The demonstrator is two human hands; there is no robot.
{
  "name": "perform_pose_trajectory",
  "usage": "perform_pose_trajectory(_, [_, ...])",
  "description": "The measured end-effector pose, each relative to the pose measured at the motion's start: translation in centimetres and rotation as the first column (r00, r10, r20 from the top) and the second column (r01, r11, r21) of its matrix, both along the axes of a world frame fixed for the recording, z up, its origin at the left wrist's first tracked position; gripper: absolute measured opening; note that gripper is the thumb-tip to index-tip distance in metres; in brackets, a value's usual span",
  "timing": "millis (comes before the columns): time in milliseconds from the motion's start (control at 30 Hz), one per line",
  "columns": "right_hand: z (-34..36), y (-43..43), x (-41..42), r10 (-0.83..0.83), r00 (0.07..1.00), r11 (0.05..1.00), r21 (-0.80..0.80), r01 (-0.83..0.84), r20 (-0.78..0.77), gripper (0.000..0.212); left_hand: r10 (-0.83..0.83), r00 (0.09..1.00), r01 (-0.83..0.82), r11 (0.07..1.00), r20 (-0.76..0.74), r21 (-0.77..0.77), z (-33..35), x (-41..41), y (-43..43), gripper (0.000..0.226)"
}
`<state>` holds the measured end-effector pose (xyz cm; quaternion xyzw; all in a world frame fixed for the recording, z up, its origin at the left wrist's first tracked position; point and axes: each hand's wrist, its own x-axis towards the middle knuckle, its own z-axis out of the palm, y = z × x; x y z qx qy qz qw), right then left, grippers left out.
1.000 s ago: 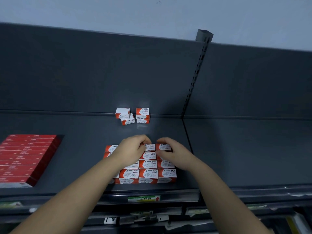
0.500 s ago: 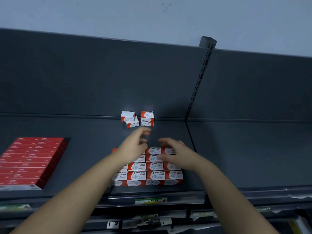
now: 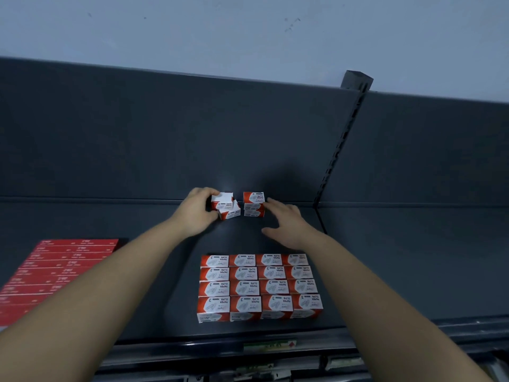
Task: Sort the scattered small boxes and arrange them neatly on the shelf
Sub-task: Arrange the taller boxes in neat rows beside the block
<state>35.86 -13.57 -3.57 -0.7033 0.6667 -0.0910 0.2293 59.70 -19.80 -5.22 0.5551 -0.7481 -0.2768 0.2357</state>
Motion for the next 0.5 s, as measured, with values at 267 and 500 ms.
perform_pose_trajectory(267, [-1.2,-2.7,0.9,-0.013,0.988,0.999,-0.051,0.005,-0.152,0.079,-0.042,0.999,0.042,0.999,-0.031,0.016,-1.9,0.0,-1.7,0.064])
perform_pose_trajectory(500, [-2.5,-4.1,1.4,-0.033,0.977,0.979,-0.202,-0.010,-0.209,0.066,-0.023,1.000,0.024,0.992,0.010,-0.120,-3.2,-0.6,-1.7,0.057])
